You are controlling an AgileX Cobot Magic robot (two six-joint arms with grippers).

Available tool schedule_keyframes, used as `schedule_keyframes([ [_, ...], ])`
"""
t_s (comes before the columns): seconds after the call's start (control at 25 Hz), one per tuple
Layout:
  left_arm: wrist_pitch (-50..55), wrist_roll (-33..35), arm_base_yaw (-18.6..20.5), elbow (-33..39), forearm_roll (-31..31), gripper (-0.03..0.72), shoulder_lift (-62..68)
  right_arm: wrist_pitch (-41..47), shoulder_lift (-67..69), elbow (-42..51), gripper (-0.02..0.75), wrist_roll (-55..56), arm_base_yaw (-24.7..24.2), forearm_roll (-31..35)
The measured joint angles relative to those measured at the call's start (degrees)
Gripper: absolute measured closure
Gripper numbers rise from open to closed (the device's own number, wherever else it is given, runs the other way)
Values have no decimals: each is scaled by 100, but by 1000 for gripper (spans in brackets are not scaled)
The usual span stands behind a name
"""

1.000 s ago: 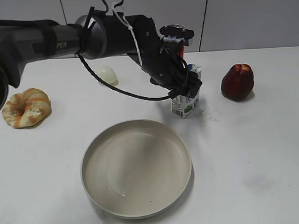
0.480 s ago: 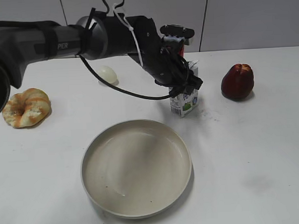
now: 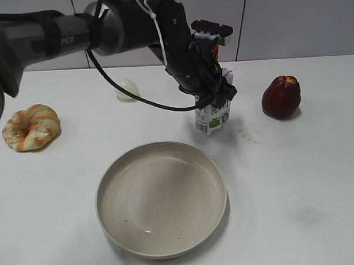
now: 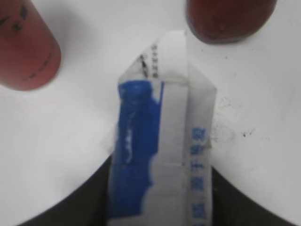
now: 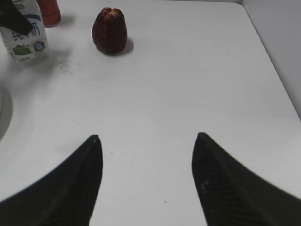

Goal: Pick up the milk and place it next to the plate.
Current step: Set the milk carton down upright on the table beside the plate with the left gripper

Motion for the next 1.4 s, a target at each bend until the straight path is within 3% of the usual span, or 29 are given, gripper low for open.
schedule_keyframes([
  [0.4,1257,-122,147,-12,555,383,-916,0,0,0,279,0,0,0],
  [0.8,2519,-1040,867,46,955,383,-1617,0,0,0,279,0,0,0],
  [1.08,2585,-1325,1151,851,1374,383,-2486,0,0,0,279,0,0,0],
  [1.4,2007,-1712,1199,2743,1416,383,-3667,0,0,0,279,0,0,0],
])
